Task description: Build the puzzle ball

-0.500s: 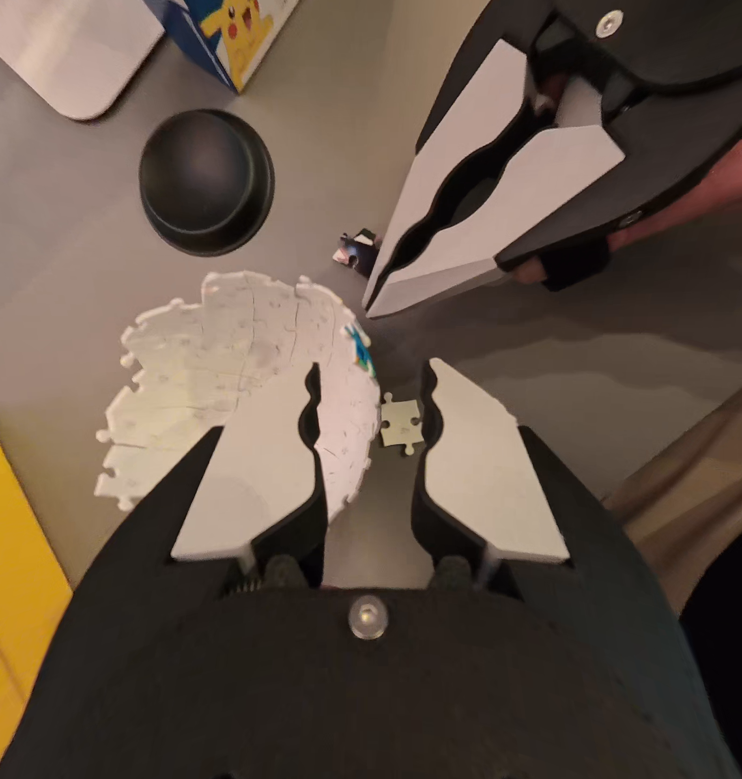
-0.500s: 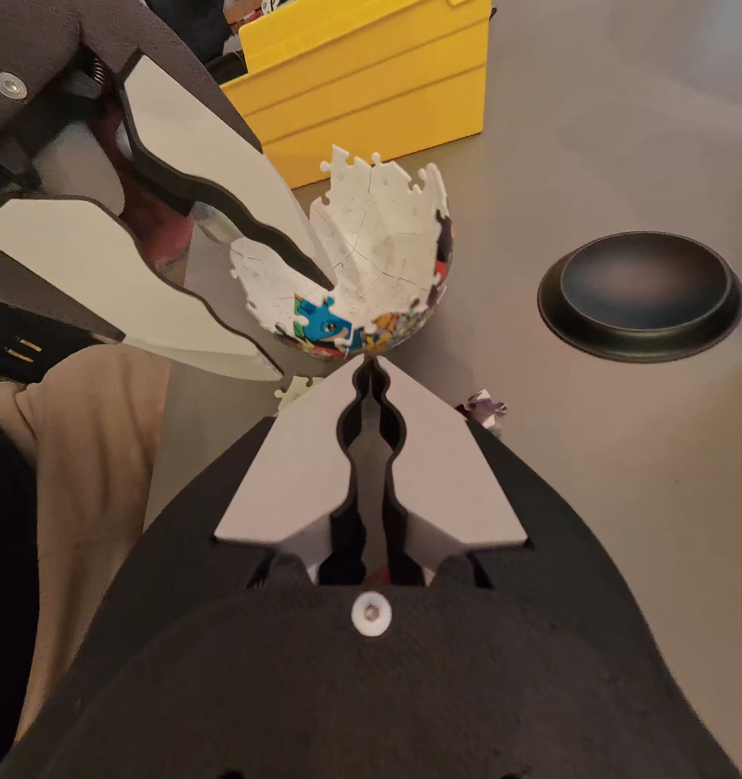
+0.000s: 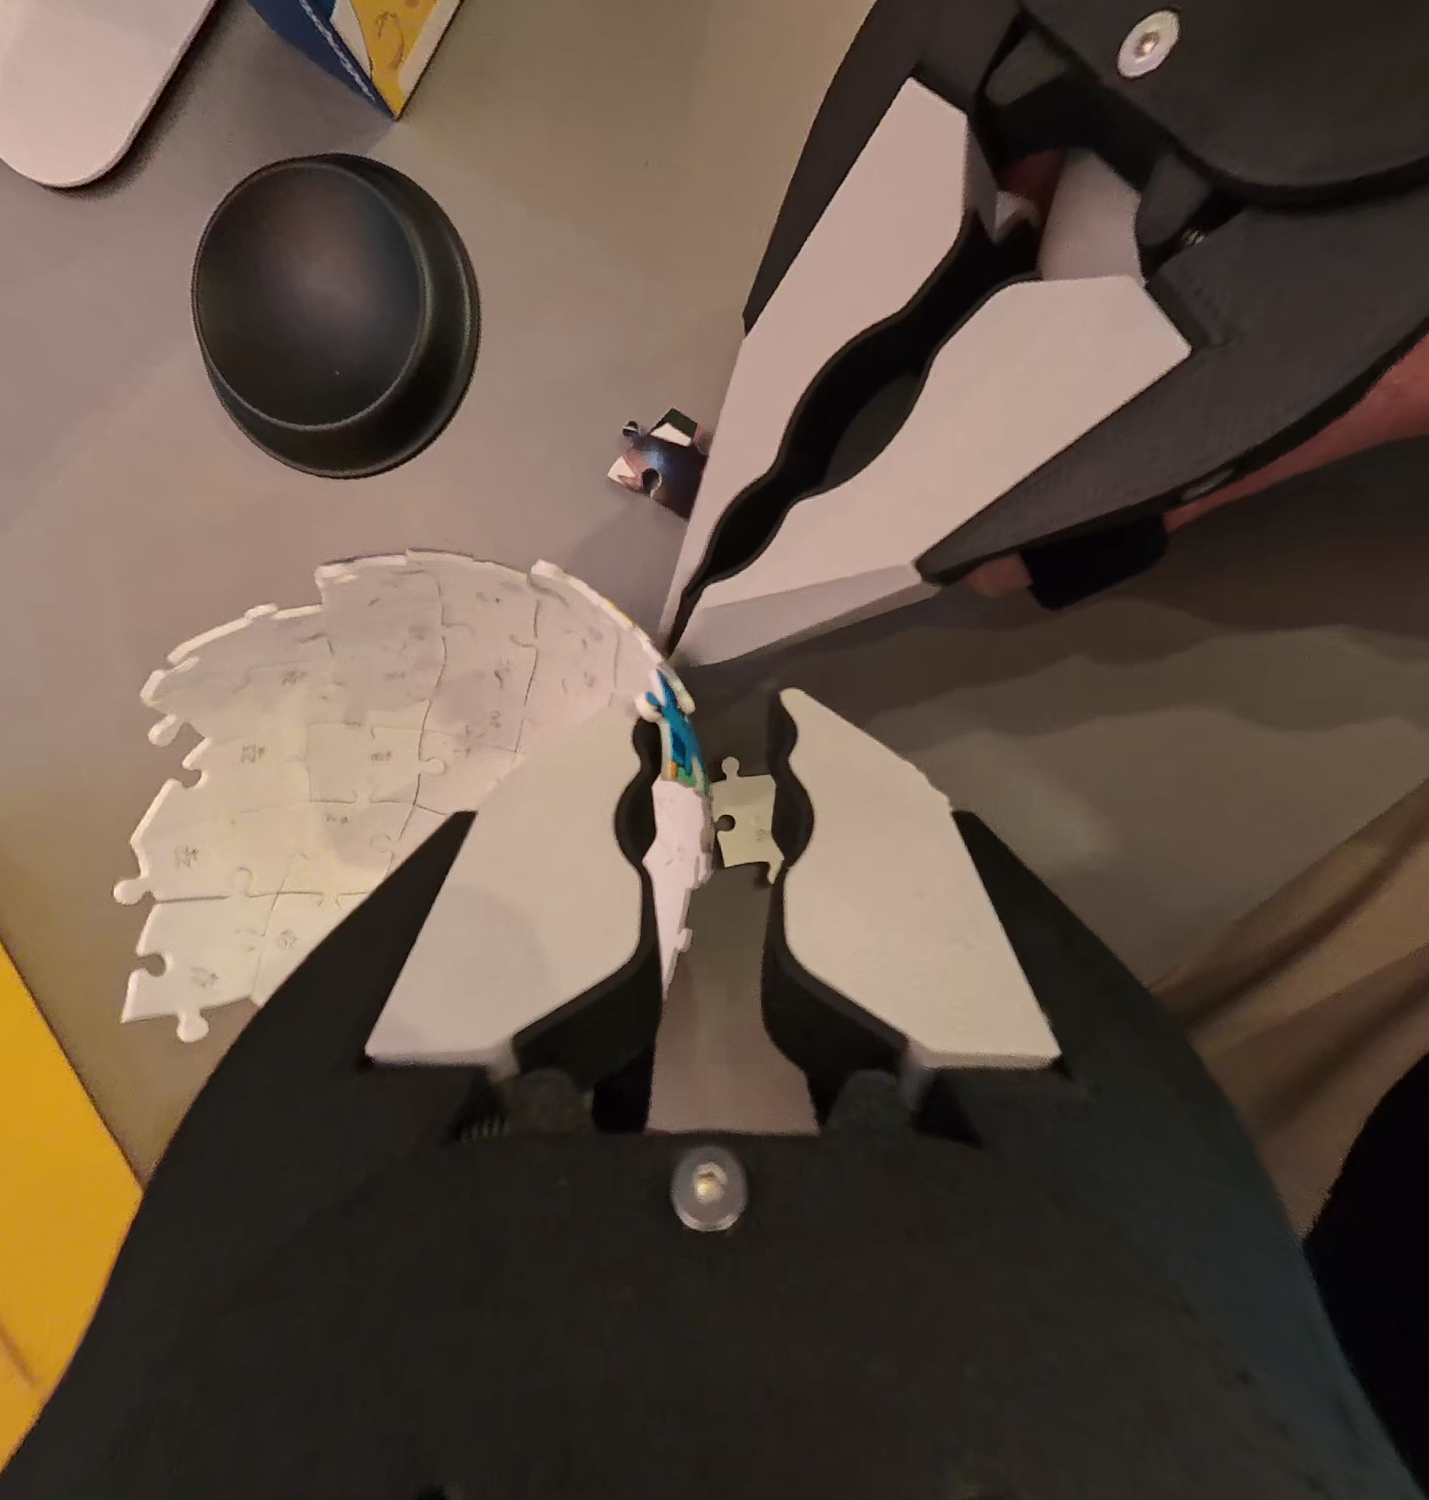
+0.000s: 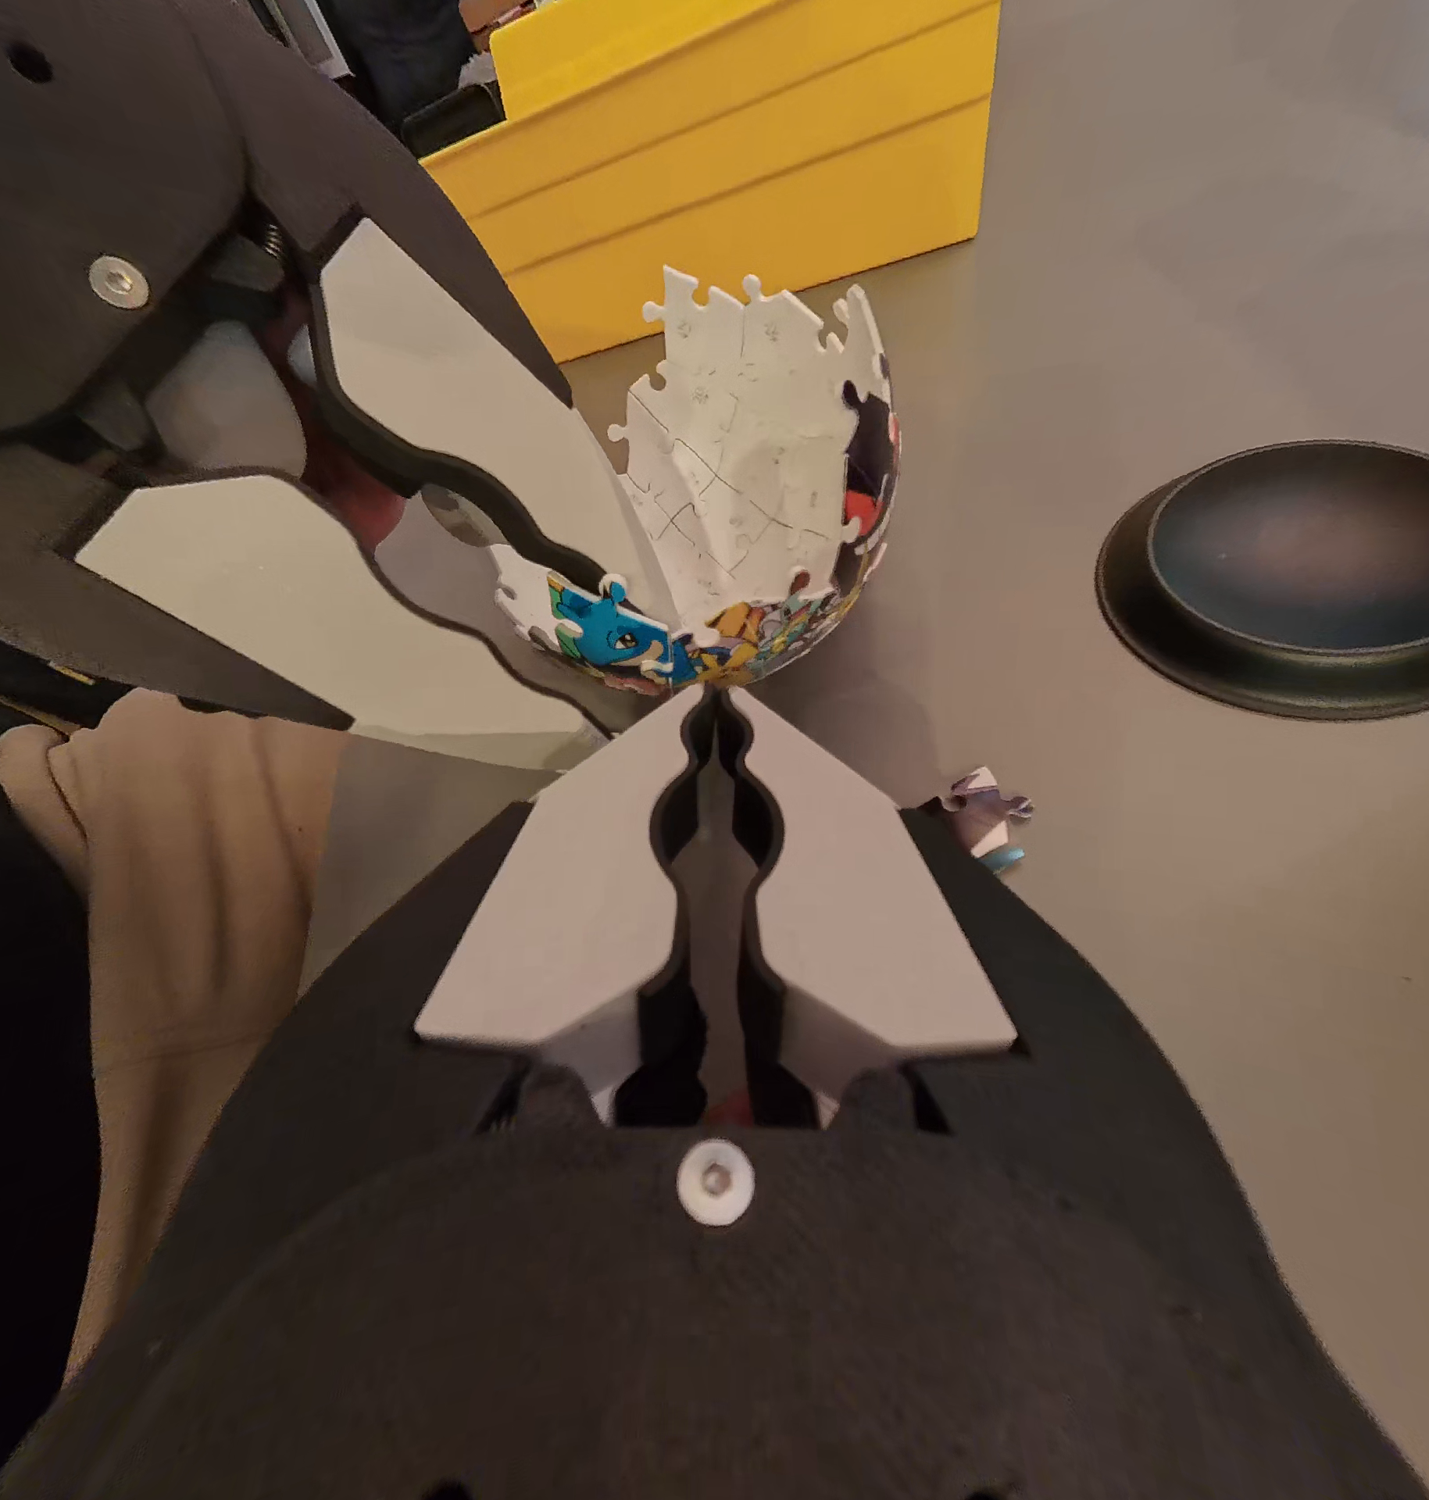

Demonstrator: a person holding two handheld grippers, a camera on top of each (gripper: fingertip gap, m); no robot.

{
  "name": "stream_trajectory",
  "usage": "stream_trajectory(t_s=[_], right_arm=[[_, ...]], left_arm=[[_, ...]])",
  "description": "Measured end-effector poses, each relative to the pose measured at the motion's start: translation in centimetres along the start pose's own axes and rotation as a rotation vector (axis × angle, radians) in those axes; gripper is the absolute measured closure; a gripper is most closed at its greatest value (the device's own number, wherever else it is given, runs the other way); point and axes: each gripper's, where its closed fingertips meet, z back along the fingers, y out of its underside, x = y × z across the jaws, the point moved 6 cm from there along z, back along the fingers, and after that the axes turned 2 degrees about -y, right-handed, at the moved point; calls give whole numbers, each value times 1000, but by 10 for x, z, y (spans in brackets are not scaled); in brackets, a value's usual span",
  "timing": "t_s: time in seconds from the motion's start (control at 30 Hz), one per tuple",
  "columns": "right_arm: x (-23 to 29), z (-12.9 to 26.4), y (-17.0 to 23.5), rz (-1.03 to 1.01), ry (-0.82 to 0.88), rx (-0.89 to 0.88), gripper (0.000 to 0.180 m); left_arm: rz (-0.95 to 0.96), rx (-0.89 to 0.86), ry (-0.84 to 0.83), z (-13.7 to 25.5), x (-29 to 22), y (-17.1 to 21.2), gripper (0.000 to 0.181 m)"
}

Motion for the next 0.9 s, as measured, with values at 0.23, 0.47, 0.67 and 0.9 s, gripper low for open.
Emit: stream_trajectory(t_s=[0.23,0.47,0.67,0.9], right_arm=[[4,0,-1,-3,-23,-12,180],[10,-4,1,9,-47,4,180],[12,-6,0,12,-51,7,180],[13,-7,0,13,-41,3,180]], left_arm=[[3,-3,-10,-2,1,4,165],[6,-10,-10,-1,2,8,168],[15,-24,-10,0,3,11,170],[-4,-28,-34,0,5,13,176]])
